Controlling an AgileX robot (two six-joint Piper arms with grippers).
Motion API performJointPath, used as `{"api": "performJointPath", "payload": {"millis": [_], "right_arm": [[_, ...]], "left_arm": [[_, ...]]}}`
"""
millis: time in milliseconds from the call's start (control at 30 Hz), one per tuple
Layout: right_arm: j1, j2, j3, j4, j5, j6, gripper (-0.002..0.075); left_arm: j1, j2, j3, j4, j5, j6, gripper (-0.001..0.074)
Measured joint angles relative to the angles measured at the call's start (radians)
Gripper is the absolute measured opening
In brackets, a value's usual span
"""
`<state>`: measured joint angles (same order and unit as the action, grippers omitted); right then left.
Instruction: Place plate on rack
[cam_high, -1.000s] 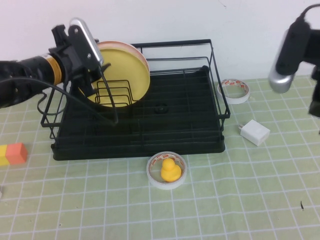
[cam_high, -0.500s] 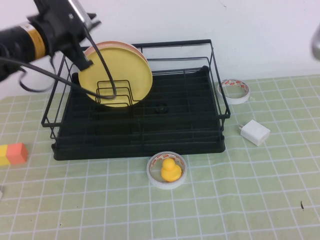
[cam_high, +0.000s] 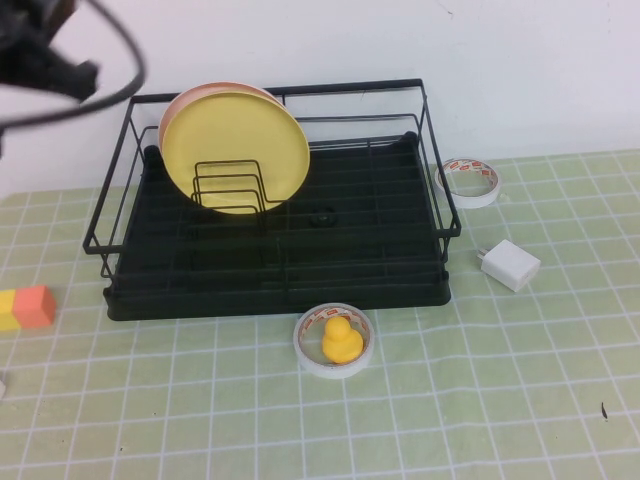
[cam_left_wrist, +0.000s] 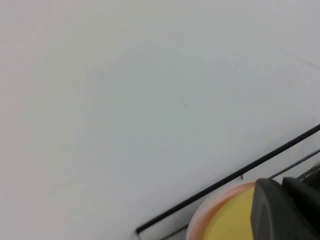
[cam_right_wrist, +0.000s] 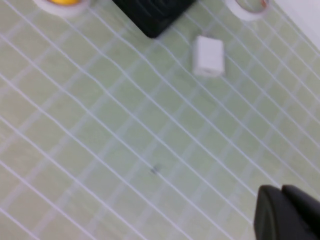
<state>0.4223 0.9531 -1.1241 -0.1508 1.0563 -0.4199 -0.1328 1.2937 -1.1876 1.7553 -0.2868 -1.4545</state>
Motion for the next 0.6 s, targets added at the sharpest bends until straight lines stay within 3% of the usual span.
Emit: {"api": "performJointPath", "payload": {"millis": [367, 600], "right_arm": [[0.000, -0.386, 0.505, 0.168, -0.408, 0.007, 0.0001], [0.000, -0.514, 0.728, 0.251, -0.521, 0.007, 0.0001]], "left_arm": [[0.001, -0.261, 0.423, -0.019, 0.379, -0.212, 0.0000], [0.001, -0.480, 0.647, -0.024, 0.287, -0.266, 0.0000]]}}
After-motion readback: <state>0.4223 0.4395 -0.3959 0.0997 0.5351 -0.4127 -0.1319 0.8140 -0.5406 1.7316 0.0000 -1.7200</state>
